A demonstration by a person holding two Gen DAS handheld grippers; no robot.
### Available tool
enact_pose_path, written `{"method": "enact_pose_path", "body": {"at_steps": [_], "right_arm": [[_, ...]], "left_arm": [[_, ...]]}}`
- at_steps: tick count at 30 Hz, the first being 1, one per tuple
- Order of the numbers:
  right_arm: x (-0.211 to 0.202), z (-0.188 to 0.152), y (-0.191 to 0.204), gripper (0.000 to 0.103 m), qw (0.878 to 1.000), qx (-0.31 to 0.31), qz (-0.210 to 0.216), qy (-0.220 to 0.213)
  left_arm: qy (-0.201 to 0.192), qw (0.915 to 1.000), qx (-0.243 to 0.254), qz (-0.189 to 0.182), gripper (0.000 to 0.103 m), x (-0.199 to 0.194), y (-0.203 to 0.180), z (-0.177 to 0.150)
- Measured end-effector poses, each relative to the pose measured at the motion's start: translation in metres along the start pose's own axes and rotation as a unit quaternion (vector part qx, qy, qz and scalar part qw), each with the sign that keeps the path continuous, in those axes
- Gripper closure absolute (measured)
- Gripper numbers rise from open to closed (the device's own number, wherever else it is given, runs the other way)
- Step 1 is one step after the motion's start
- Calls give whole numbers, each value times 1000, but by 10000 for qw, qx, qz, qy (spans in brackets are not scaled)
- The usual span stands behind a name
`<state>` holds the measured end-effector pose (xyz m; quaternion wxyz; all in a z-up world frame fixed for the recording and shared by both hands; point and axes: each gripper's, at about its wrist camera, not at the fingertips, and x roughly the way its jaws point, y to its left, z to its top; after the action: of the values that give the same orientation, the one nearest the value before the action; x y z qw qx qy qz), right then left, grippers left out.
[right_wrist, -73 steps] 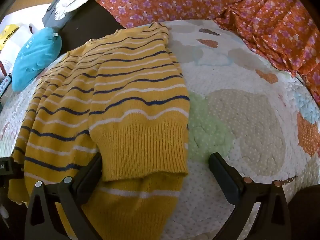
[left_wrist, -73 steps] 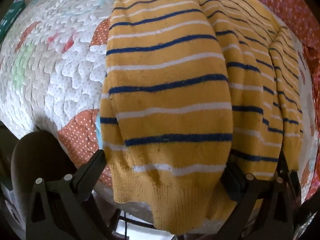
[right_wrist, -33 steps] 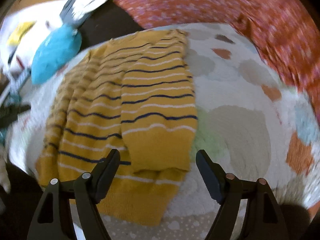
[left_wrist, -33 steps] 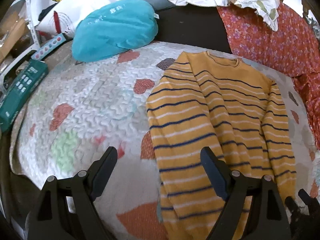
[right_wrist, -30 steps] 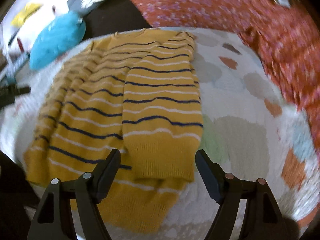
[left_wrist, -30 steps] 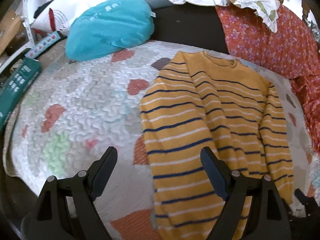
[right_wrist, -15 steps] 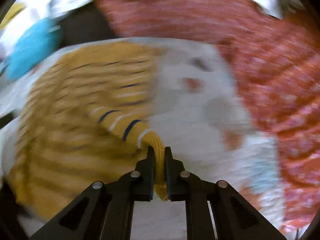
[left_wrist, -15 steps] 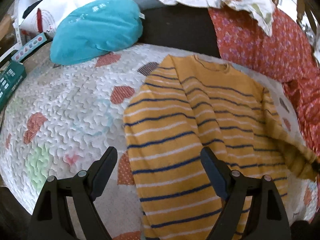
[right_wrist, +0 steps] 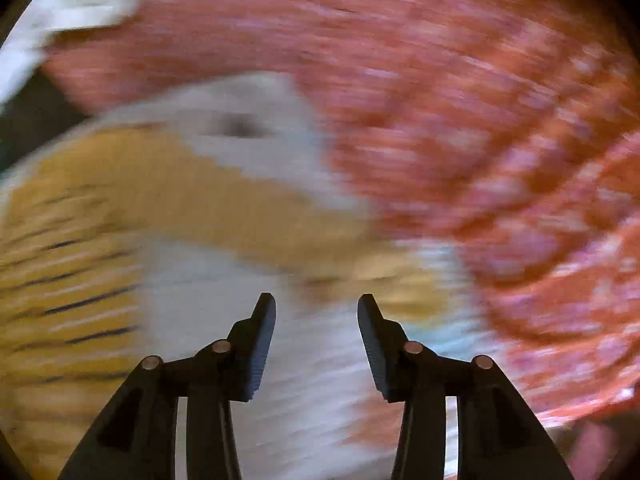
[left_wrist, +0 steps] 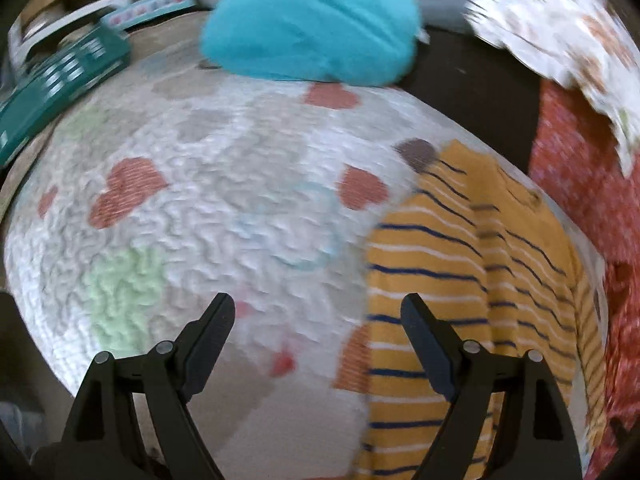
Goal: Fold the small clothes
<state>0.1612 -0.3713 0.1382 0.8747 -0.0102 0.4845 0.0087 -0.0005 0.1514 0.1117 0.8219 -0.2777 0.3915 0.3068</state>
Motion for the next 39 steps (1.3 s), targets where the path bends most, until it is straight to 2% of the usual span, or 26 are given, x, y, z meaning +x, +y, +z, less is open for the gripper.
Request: {"method": "enact_pose_path", "body": {"at_steps": [1, 2, 4, 6, 8, 12, 14, 15, 16, 18, 21, 23, 26, 31, 33, 35, 37, 39], "right_arm": [[-10, -7, 31, 57, 9970, -200, 741, 82], [-18, -16, 63, 57, 9884, -439, 1441, 209], [-27, -35, 124, 57, 9656, -855, 2400, 528], [-36, -56, 180, 57, 9427, -1192, 3020, 773], [-43, -76, 225, 57, 9208, -1548, 3459, 923], [-38, -108, 270, 57, 9124, -2055, 3386, 1032], [-23, -111, 281, 57, 9122, -2245, 3235, 1136], [-18, -115, 286, 67, 9120, -2327, 3152, 1212], [-13, -114, 288, 96, 9116, -2360, 3100, 1308], [-11, -112, 293, 96, 9132, -2254, 3073, 1442], [-40, -102, 309, 96, 9100, -2375, 3212, 1108], [-62, -95, 331, 96, 9003, -2564, 3400, 901], [-85, -81, 388, 96, 8743, -2803, 3874, 827], [-101, -78, 519, 96, 8203, -3326, 4537, 1032], [-101, -88, 562, 96, 8040, -3583, 4611, 1122], [-97, -103, 608, 92, 7908, -3988, 4501, 1136], [-89, -111, 623, 91, 7960, -4129, 4294, 1074], [-81, -107, 614, 89, 8102, -3970, 4190, 1024]], "left_arm": [[-16, 10000, -86, 39, 19, -1, 8, 1], [-42, 9998, -172, 115, 19, -2, 18, 3], [-80, 9993, -280, 238, 19, -6, 34, 5], [-99, 9988, -391, 286, 19, -9, 50, 6], [-109, 9982, -504, 302, 19, -13, 67, 7], [-92, 9962, -806, 314, 19, -20, 96, 7], [-29, 9947, -992, 255, 19, -20, 108, 7], [4, 9937, -1096, 217, 19, -21, 114, 7], [24, 9926, -1199, 184, 19, -22, 120, 7], [12, 9908, -1341, 188, 19, -24, 127, 7], [-137, 9871, -1555, 360, 19, -33, 140, 9], [-248, 9835, -1732, 454, 19, -40, 151, 10], [-398, 9755, -2096, 535, 19, -51, 173, 9], [-642, 9527, -2875, 743, 19, -71, 224, 2], [-683, 9452, -3092, 801, 19, -75, 239, -2], [-678, 9430, -3157, 811, 19, -76, 244, -3], [-664, 9467, -3048, 803, 19, -76, 239, -3], [-666, 9555, -2787, 703, 19, -75, 226, 0]]}}
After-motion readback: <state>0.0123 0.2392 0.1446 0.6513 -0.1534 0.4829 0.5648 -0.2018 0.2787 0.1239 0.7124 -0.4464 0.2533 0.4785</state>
